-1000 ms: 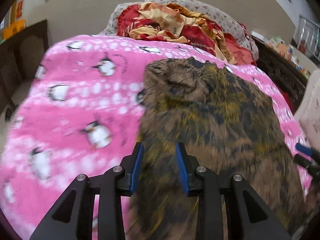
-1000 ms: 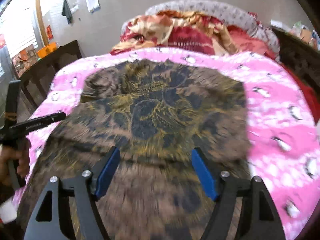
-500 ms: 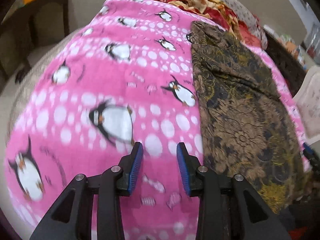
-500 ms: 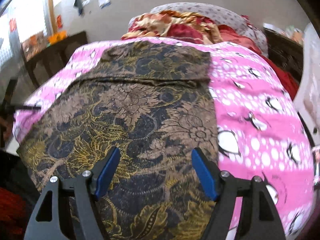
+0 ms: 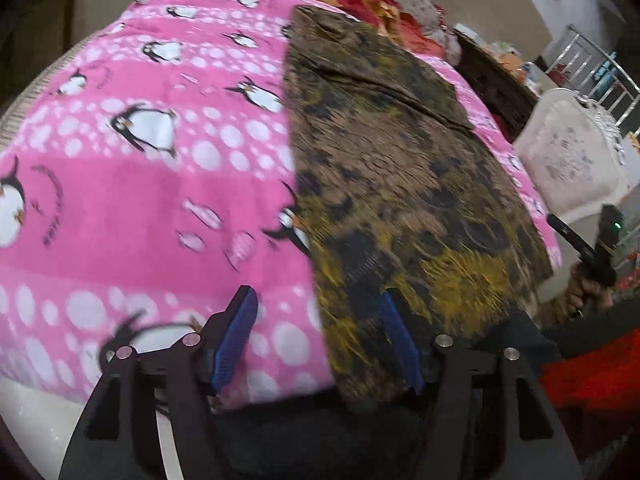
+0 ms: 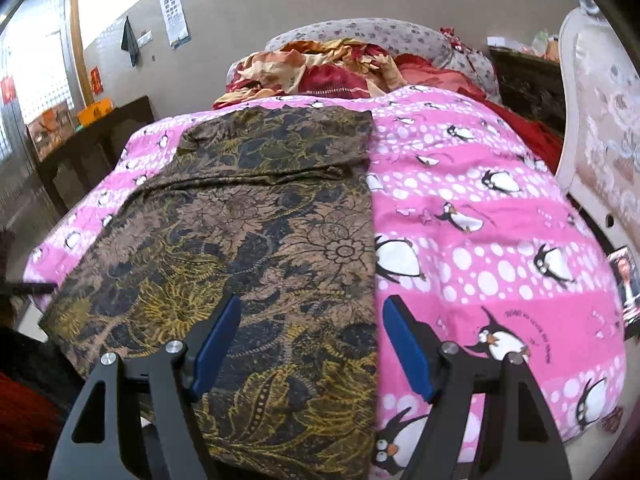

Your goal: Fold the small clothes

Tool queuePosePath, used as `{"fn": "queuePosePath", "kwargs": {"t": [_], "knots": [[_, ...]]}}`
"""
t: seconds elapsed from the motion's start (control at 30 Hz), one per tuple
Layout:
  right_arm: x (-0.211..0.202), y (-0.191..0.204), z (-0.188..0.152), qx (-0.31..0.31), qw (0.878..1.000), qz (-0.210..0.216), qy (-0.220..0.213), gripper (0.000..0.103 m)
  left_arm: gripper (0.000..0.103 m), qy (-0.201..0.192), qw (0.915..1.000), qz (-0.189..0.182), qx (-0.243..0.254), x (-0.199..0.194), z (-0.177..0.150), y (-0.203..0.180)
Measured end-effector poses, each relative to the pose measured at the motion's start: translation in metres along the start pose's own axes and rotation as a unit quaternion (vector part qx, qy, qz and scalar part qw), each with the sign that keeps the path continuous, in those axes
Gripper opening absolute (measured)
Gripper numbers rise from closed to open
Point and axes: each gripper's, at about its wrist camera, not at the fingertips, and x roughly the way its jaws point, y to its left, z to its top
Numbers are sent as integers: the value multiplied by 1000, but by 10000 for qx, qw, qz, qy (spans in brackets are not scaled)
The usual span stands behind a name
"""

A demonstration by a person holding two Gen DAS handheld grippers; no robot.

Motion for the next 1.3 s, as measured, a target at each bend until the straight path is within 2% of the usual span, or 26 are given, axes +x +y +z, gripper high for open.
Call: {"fn": "queuePosePath", "kwargs": {"t": [0.13,0.2,0.3,0.37,0.6,0.7,0.83,1.0,1.1,1.2,1.23,1.3], "knots": [[2,6,1,-98,9999,66,-5,77,44,268,9955,-883,-216,6,-5,-3],[1,10,2,-151,9998,108,-38,77,44,344,9945,-972,-180,12,-5,-3],[-2,9,2,-130,9998,137,-89,77,44,301,9901,-1298,-451,17,2,6],[-5,5,0,-80,9998,122,-121,77,33,270,9910,-1204,-527,21,10,10],[-27,-30,-15,314,9994,71,-142,77,33,502,9892,-1374,-107,19,7,-6],[-29,-42,-27,426,9985,344,55,73,29,462,9921,-1166,11,19,6,-9],[-16,-44,-41,409,9959,722,366,55,18,355,9956,-860,64,20,9,-9],[2,-56,-52,686,9917,1009,405,54,5,363,9966,-719,147,19,8,-8],[1,-67,-54,1068,9802,1602,457,54,4,379,9963,-757,145,17,8,-7],[5,-80,-59,1580,9516,2547,684,53,4,369,9962,-775,141,20,7,-7],[7,-80,-61,1617,9470,2667,768,50,6,356,9962,-788,99,22,8,-6],[13,-77,-62,1533,9490,2648,760,49,7,323,9962,-804,62,23,10,-6]]}}
